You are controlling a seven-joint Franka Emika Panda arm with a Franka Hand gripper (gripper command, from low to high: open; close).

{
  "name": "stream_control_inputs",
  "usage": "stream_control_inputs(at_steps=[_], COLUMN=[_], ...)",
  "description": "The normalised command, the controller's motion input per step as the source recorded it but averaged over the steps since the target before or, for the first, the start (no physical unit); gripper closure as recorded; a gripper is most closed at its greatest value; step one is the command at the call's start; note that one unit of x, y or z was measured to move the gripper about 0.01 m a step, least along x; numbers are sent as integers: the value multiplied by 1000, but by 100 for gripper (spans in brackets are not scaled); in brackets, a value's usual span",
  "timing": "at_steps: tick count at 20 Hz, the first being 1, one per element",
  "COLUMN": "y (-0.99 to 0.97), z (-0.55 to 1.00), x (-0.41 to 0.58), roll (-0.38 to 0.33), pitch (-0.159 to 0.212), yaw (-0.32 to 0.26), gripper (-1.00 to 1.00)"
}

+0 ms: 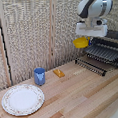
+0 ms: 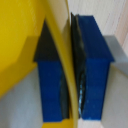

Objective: Please reach out your grabber to the yellow dish. Tenderly grip the yellow dish using your grabber. Set the yellow dish on the baking sheet. Posit your grabber on the rim of the baking sheet carrying the yellow dish. Mindfully slide the baking sheet with the yellow dish into the oven. Let go of your grabber's hold on the baking sheet's edge when it is entirely in the oven.

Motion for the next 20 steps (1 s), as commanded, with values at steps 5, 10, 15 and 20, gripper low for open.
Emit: stream_control_inputs(at_steps=[5, 10, 15, 20], y=[-970, -999, -1000, -912], z=[43, 20, 1, 4], x=[30, 66, 124, 65], roll=[26, 45, 72, 80], pitch=[0, -9, -20, -26], yaw=[-68, -38, -7, -6], gripper=[100, 100, 100, 100])
